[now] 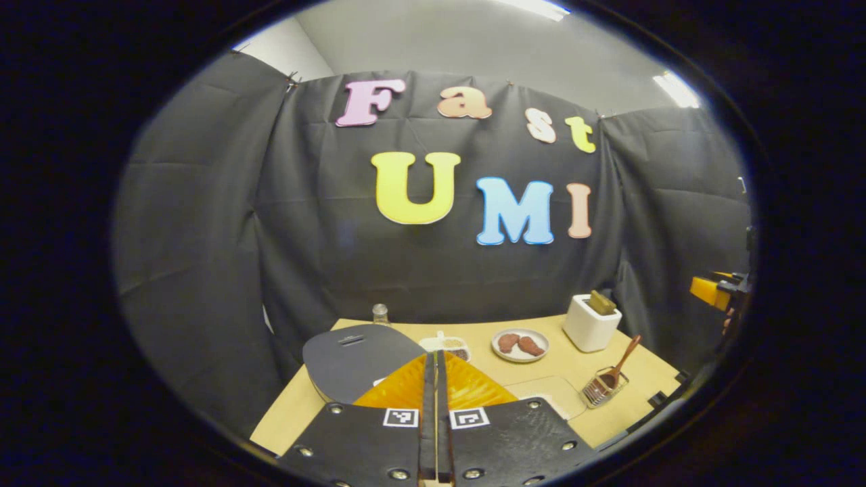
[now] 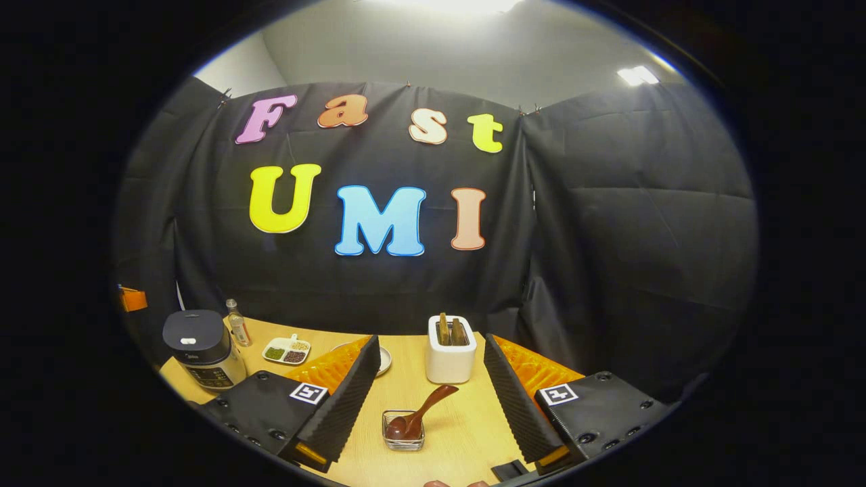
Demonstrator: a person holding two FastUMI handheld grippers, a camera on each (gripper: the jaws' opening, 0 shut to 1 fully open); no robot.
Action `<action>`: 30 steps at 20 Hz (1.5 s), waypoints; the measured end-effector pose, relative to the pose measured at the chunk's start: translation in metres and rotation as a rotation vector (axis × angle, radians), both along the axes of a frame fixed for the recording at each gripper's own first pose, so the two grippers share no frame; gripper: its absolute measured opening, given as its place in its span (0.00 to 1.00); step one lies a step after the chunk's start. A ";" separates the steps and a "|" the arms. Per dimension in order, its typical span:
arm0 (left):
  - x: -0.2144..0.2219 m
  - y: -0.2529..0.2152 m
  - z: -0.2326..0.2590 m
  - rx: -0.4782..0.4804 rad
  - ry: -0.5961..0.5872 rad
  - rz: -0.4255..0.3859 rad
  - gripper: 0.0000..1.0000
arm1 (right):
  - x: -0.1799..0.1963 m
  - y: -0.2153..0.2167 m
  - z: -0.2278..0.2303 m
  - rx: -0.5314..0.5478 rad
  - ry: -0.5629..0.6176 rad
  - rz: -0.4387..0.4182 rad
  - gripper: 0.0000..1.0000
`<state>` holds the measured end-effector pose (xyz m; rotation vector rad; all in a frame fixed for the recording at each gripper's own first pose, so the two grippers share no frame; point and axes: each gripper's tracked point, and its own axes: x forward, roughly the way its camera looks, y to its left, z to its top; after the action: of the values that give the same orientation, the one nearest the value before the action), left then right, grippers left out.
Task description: Close the left gripper, press the button to open the rice cooker; take a wooden spoon from the chopstick holder with the right hand, scoop a spoonful of rice and pour it into the rice cooker, then put the wooden spoon back into the chopstick holder.
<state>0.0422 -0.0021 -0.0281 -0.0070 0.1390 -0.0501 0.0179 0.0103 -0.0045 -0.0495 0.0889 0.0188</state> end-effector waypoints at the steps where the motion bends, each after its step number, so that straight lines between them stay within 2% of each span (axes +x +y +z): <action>1: 0.009 -0.004 -0.005 -0.024 0.015 0.006 0.02 | 0.007 0.000 0.002 0.000 -0.003 0.000 0.97; 2: 0.005 -0.002 0.004 -0.052 0.031 0.027 0.02 | 0.016 0.001 0.003 0.005 0.001 0.004 0.98; 4: 0.033 0.004 -0.009 -0.100 0.063 0.025 0.01 | 0.033 0.004 0.001 0.024 0.005 0.014 0.97; 8: 0.068 0.034 -0.020 -0.107 0.140 0.099 0.00 | 0.058 0.003 -0.002 0.073 0.000 0.018 0.98; 12: 0.094 0.054 -0.039 -0.132 0.222 0.127 0.01 | 0.078 -0.012 -0.014 0.084 0.003 -0.007 0.98; 14: 0.104 0.061 -0.064 -0.150 0.299 0.136 0.01 | 0.088 -0.018 -0.024 0.095 0.017 -0.018 0.97; 18: 0.120 0.075 -0.115 -0.149 0.438 0.151 0.00 | 0.106 -0.028 -0.035 0.121 0.038 -0.039 0.98; 21: 0.124 0.075 -0.136 -0.179 0.495 0.158 0.01 | 0.116 -0.031 -0.039 0.106 0.032 -0.043 0.98; 30: 0.129 0.070 -0.162 -0.135 0.590 0.157 0.02 | 0.136 -0.026 -0.054 0.089 0.064 -0.017 0.98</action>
<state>0.1715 0.0675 -0.1906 -0.1687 0.7245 0.1013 0.1541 -0.0154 -0.0589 0.0407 0.1526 0.0073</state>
